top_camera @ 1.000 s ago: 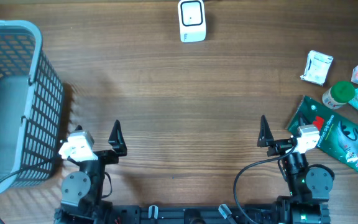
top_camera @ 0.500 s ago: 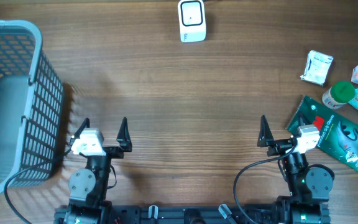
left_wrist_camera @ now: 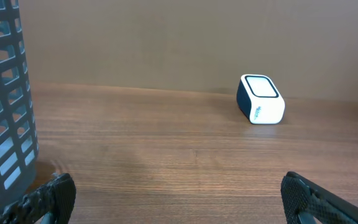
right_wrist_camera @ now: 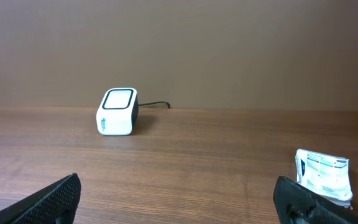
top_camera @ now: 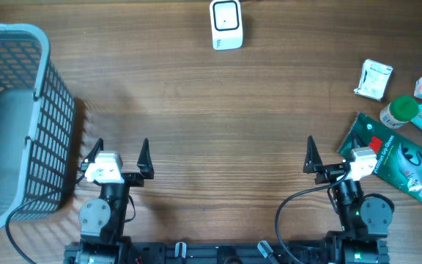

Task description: Scan the item barcode

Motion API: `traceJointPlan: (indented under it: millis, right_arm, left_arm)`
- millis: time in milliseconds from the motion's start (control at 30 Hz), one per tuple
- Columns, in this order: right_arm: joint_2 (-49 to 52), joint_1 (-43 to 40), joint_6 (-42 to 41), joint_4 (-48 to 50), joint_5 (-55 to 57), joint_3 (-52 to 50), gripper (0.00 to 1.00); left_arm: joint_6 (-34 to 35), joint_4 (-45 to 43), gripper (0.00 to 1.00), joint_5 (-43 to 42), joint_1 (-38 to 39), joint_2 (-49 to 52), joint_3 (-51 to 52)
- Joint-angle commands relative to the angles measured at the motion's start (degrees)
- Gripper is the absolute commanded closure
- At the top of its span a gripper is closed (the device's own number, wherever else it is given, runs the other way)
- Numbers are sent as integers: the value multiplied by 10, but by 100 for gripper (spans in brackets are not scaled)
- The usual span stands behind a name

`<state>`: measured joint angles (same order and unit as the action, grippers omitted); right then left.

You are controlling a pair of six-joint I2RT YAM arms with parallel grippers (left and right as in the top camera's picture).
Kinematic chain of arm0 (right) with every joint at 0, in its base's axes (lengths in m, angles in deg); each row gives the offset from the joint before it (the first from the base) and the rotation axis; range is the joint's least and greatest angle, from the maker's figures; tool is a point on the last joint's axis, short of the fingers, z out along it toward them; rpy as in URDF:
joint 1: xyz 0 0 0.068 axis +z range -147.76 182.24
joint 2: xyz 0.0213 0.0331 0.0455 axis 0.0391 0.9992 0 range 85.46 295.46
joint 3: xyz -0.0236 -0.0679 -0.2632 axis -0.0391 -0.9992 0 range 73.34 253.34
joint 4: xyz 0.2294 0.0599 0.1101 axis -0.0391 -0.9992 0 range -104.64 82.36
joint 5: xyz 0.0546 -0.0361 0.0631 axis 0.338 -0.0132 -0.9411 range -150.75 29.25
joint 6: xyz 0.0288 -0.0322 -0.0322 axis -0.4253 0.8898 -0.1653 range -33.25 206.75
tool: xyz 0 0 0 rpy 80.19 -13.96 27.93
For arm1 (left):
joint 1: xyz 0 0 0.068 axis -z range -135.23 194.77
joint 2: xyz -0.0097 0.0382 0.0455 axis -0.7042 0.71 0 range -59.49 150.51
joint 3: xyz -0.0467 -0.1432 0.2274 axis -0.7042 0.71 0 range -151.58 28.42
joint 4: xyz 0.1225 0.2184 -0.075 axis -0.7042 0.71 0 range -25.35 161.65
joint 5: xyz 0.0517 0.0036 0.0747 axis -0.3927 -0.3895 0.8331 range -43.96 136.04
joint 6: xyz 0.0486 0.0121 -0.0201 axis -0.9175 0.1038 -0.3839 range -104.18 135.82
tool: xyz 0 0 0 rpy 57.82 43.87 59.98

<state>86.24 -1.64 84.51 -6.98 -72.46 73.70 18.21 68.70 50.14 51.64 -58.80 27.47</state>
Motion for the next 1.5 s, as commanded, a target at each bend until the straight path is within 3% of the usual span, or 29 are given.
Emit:
traceJointPlan:
  millis: [0, 133, 1467]
  right_arm:
    - [-5, 1, 6, 2, 6, -1, 0]
    - [-5, 1, 6, 2, 6, -1, 0]
    - [-5, 1, 6, 2, 6, -1, 0]
  left_arm:
    - [-9, -2, 0, -9, -37, -5, 6]
    - [-9, -2, 0, -9, -83, -5, 6]
    - [-9, -2, 0, -9, -83, -3, 6]
